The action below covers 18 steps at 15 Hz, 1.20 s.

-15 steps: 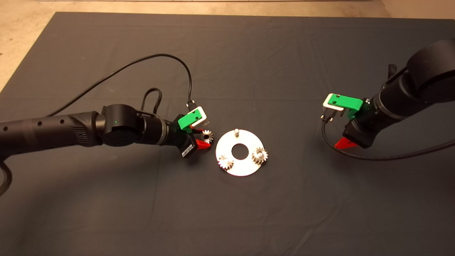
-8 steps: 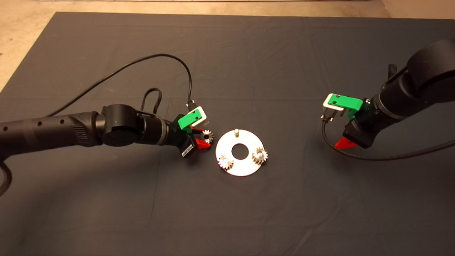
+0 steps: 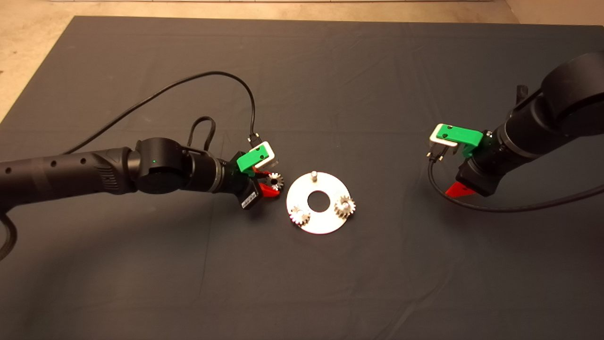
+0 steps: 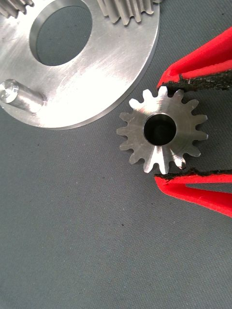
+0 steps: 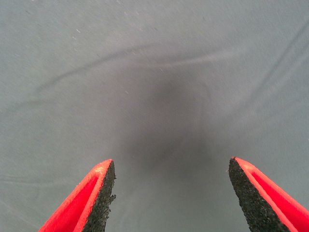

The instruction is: Install three planetary gears onto the carrier pins

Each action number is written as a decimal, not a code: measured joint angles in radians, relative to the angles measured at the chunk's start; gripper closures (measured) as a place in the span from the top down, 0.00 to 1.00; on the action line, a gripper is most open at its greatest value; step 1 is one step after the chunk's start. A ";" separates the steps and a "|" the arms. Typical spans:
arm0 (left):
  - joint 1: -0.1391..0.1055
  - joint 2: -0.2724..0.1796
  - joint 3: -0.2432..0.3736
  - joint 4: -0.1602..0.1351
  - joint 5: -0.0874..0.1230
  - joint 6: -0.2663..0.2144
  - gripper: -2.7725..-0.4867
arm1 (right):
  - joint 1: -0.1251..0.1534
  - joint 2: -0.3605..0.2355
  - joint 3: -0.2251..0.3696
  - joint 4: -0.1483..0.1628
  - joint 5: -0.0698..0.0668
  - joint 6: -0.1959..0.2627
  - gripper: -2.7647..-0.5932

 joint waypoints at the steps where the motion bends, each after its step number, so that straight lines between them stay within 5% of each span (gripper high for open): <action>1: -0.004 0.001 0.003 0.000 0.017 0.000 0.10 | 0.000 -0.004 0.000 0.000 0.000 0.000 0.53; 5: -0.043 -0.001 0.026 -0.006 0.136 -0.001 0.09 | 0.002 -0.031 0.000 0.001 0.000 -0.007 0.53; 8: -0.079 -0.004 0.026 -0.017 0.197 0.000 0.09 | 0.002 -0.037 0.000 0.001 0.000 -0.013 0.53; 14: -0.104 -0.004 0.026 -0.042 0.231 -0.001 0.09 | 0.003 -0.043 0.000 0.001 0.000 -0.018 0.53; 18: -0.139 -0.001 0.042 -0.074 0.233 -0.001 0.09 | 0.002 -0.043 0.000 0.001 0.000 -0.021 0.53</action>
